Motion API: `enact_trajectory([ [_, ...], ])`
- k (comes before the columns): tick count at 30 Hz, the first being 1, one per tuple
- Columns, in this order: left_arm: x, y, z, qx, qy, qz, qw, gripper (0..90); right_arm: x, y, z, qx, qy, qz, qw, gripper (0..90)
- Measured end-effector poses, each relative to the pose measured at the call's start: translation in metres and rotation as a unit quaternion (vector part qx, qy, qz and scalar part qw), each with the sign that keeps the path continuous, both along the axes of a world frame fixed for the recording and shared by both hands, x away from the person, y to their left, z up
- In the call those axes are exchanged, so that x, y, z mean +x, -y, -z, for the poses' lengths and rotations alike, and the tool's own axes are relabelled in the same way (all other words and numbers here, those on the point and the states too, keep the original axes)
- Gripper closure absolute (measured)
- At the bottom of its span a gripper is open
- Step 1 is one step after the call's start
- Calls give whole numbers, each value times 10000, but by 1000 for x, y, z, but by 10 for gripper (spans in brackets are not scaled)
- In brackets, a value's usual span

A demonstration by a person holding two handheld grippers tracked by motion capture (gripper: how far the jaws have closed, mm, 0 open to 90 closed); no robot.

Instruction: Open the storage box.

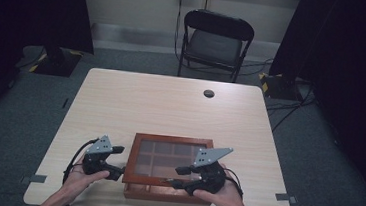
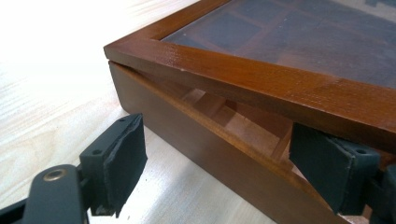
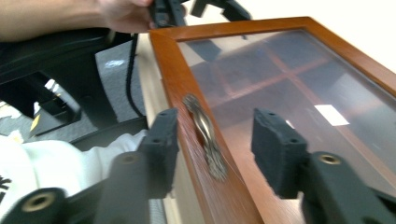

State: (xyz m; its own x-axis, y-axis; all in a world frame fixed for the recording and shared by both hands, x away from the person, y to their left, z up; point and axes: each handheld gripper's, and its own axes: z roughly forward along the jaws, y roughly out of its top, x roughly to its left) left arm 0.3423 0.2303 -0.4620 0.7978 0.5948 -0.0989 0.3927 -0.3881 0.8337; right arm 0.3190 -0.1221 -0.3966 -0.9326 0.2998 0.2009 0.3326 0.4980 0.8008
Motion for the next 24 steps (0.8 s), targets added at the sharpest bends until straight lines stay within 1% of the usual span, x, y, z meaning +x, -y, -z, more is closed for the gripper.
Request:
enact_trajectory([
  [1, 0, 0, 0, -37, 17, -3, 10000, 187, 0, 5, 0, 36, -7, 86, 10000, 465],
  [2, 0, 0, -1, -11, 80, 9, 10000, 191, -1, 8, 0, 40, -3, 139, 9999, 437],
  [3, -1, 0, -2, -73, 34, -10, 10000, 196, -2, 12, 0, 35, 32, 208, 9998, 403],
  [5, 0, -1, -3, -64, 103, -9, 9999, 197, -3, 20, 1, 96, 84, 352, 9993, 349],
  [6, 0, -1, -3, -128, 73, -24, 9999, 198, -3, 24, 1, 136, 106, 409, 9990, 317],
  [7, 0, -1, -4, -111, 105, -20, 9999, 199, -4, 27, 0, 162, 110, 471, 9987, 300],
  [8, -1, -1, -4, -170, 81, -58, 9998, 199, -4, 31, 0, 200, 124, 513, 9984, 291],
  [9, 0, -1, -5, -161, 116, -50, 9998, 202, -3, 34, 1, 223, 143, 573, 9980, 274],
  [11, 0, -2, -7, -227, 161, -22, 9996, 203, -3, 37, 1, 227, 154, 604, 9978, 265],
  [12, -1, -1, -7, -299, 135, -41, 9995, 202, -3, 39, 2, 233, 175, 627, 9976, 254],
  [14, -1, 0, -9, -335, 180, -19, 9993, 202, -3, 41, 2, 249, 177, 642, 9975, 242],
  [15, -2, 0, -10, -396, 183, -5, 9990, 199, -3, 42, 3, 265, 197, 645, 9974, 232],
  [18, -2, 2, -15, -443, 274, 30, 9986, 193, -3, 44, 2, 349, 227, 738, 9964, 203],
  [19, -1, 3, -16, -513, 308, 10, 9982, 186, -3, 45, 2, 368, 231, 738, 9963, 206],
  [20, -1, 4, -17, -477, 286, 11, 9985, 182, -3, 46, 2, 381, 243, 739, 9962, 205],
  [21, 0, 3, -18, -415, 310, 27, 9987, 173, -3, 47, 2, 385, 263, 761, 9960, 203],
  [24, 3, 4, -21, -401, 329, 38, 9986, 157, -1, 49, 1, 376, 289, 808, 9956, 188],
])
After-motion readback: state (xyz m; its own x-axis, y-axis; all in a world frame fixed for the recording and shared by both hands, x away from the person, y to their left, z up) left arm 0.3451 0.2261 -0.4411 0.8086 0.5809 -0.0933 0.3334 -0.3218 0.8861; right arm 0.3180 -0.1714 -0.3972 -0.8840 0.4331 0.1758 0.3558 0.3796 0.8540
